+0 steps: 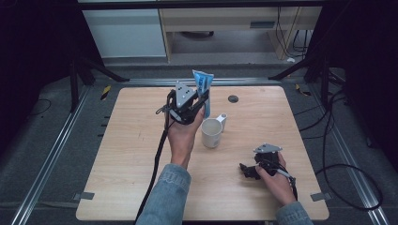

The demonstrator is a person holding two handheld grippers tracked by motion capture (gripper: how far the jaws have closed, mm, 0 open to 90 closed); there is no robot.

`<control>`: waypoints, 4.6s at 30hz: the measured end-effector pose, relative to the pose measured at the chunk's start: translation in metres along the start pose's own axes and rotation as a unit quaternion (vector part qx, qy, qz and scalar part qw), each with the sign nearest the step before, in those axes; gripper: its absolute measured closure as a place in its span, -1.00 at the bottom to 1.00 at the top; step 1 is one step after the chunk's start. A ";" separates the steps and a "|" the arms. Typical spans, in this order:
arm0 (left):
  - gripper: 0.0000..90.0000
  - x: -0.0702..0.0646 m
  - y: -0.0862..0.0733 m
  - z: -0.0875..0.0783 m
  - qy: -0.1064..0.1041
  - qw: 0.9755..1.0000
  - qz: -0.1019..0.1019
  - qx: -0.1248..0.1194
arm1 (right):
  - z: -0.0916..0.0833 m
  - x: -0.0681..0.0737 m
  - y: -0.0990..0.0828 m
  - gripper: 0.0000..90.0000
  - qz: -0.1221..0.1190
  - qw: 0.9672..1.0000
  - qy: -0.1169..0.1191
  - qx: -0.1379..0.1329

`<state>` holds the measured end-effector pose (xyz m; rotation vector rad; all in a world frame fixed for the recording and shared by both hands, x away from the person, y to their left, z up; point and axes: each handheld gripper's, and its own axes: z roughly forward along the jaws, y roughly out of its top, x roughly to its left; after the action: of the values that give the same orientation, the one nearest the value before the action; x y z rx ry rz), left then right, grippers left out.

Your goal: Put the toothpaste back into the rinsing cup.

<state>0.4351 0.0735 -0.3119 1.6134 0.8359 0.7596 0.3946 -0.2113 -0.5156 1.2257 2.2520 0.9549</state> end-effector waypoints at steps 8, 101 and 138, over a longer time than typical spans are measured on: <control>0.62 -0.006 -0.006 0.007 -0.009 1.000 -0.002 0.002 | 0.000 0.000 0.000 -0.99 0.001 1.000 0.000 0.000; 0.62 -0.029 -0.086 0.040 0.045 0.996 -0.035 0.065 | 0.000 0.000 0.000 -0.99 -0.002 1.000 0.000 0.000; 0.61 -0.025 -0.091 0.059 0.036 0.988 -0.035 0.147 | 0.000 0.000 0.000 -0.99 0.002 1.000 -0.001 -0.001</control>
<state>0.4593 0.0339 -0.4133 1.8138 1.0921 0.6700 0.3947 -0.2107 -0.5157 1.2316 2.2473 0.9556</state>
